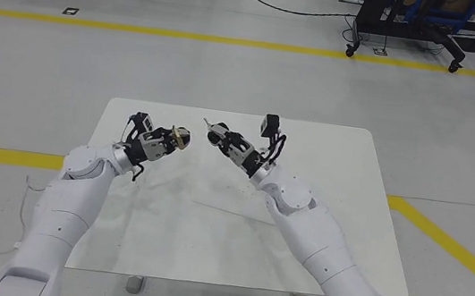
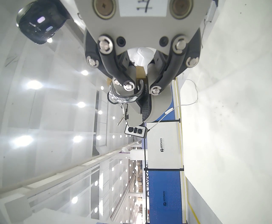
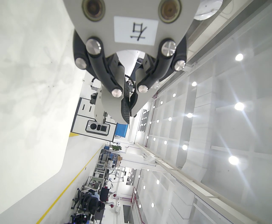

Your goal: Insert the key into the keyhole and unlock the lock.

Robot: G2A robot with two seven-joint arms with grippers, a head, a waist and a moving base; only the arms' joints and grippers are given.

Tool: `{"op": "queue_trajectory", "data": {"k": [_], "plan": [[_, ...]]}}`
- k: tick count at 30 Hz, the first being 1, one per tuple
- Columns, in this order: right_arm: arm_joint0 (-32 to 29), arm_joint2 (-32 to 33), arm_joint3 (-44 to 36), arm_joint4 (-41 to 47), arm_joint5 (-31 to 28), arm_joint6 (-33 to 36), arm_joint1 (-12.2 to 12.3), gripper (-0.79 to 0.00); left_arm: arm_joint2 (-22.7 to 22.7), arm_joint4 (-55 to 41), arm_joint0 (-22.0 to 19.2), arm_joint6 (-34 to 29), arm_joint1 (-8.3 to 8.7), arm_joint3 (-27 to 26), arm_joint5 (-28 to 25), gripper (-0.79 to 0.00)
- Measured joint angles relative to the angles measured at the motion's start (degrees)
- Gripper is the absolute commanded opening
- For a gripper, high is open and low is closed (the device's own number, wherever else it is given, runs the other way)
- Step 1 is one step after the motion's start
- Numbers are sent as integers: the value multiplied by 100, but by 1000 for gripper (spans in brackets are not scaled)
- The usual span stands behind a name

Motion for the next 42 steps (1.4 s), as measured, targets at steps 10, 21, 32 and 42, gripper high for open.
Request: {"op": "queue_trajectory", "data": {"k": [10, 21, 32, 42], "plan": [[-220, 293, -384, -688, -68, -75, 134, -785, 251, 152, -177, 111, -48, 141, 451, -785], [-530, 333, -1144, -1218, 1000, 389, 253, -785, 183, 392, -27, 672, -40, 34, -564, -785], [-861, 36, -1625, -1908, 1858, 89, 269, -785, 230, 692, 66, 1091, -37, -147, -670, -785], [-728, -185, -1304, -1710, 1725, -275, 155, -785, 269, 874, 193, 1313, -38, -346, -789, -785]]}}
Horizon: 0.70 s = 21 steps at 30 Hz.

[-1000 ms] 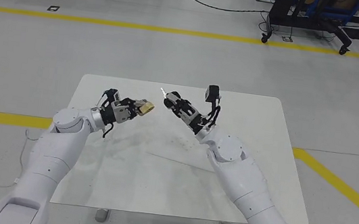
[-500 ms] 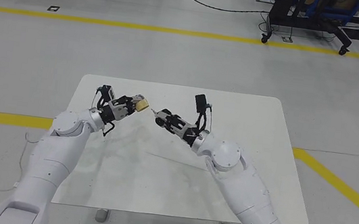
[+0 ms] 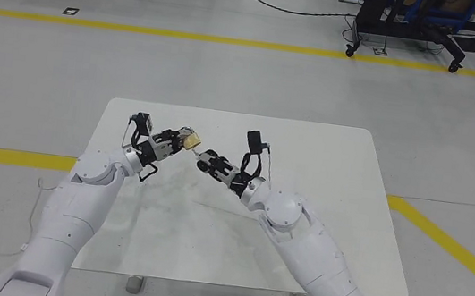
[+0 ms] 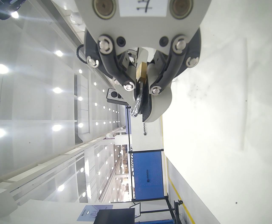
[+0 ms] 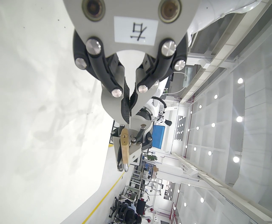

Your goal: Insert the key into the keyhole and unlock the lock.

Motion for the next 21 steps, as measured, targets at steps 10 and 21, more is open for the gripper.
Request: {"op": "queue_trajectory", "data": {"k": [10, 21], "plan": [[92, -44, 167, -109, 18, -264, -49, -785, -12, 26, 49, 10, 9, -74, 88, -785], [51, -133, 127, -201, 32, -429, -96, -785, -37, -12, 116, 216, 5, -160, 215, -785]]}}
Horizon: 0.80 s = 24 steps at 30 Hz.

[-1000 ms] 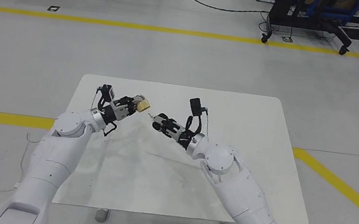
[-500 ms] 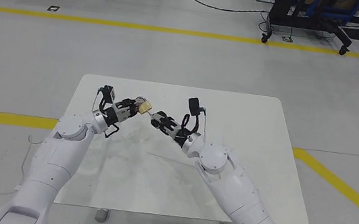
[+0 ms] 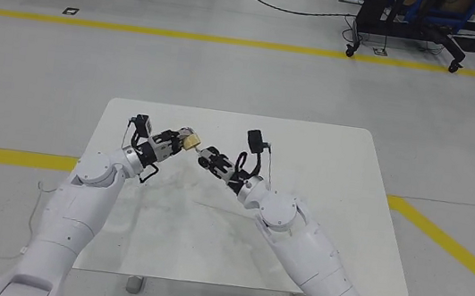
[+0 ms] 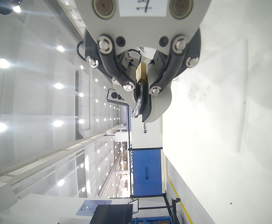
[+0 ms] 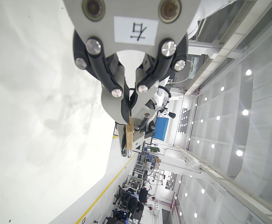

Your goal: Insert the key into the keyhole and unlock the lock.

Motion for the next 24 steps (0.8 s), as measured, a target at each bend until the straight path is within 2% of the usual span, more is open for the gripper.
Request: {"op": "queue_trajectory", "data": {"k": [24], "plan": [[188, -83, 250, -240, -18, -312, -120, -785, 48, 213, 73, -28, 7, -137, -72, -785]]}}
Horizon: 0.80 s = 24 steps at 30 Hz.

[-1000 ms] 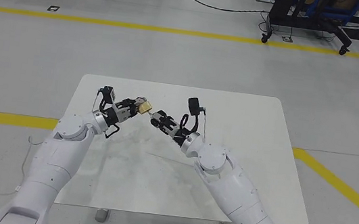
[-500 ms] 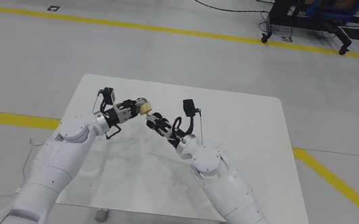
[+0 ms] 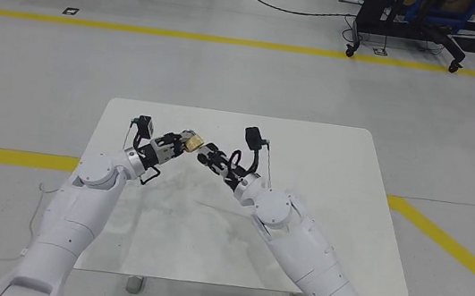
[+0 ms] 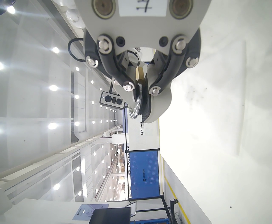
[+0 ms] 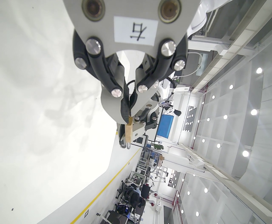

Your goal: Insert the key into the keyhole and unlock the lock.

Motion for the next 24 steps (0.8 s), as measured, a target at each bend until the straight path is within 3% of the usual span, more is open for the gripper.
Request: {"op": "queue_trajectory", "data": {"k": [2, 4, 6, 7, 8, 9, 22, 23, 24], "plan": [[40, 7, 82, 136, -43, 19, -24, -751, 8, 49, 0, 1, 2, -6, -33, -785], [85, 24, 181, 319, -112, 75, -49, -616, 13, 87, 4, 24, 2, -9, -67, -785], [115, 44, 257, 464, -175, 120, -66, -557, 7, 82, 6, 40, 1, -7, -80, -785], [131, 56, 301, 520, -210, 142, -74, -489, -3, 63, 6, 43, 2, -3, -80, -785], [138, 65, 329, 557, -232, 159, -78, -314, -8, 52, 5, 42, 2, -1, -79, -785], [141, 76, 352, 593, -253, 177, -81, 0, -11, 46, 5, 41, 3, 0, -79, -785], [132, 116, 379, 714, -325, 241, -88, 0, -127, -205, -38, 136, 0, 72, -7, -785], [113, 123, 355, 734, -336, 256, -89, -49, -140, -219, -37, 192, -3, 69, -55, -785], [64, 146, 294, 821, -360, 316, -92, -252, -156, -259, -31, 260, -9, 60, -119, -785]]}}
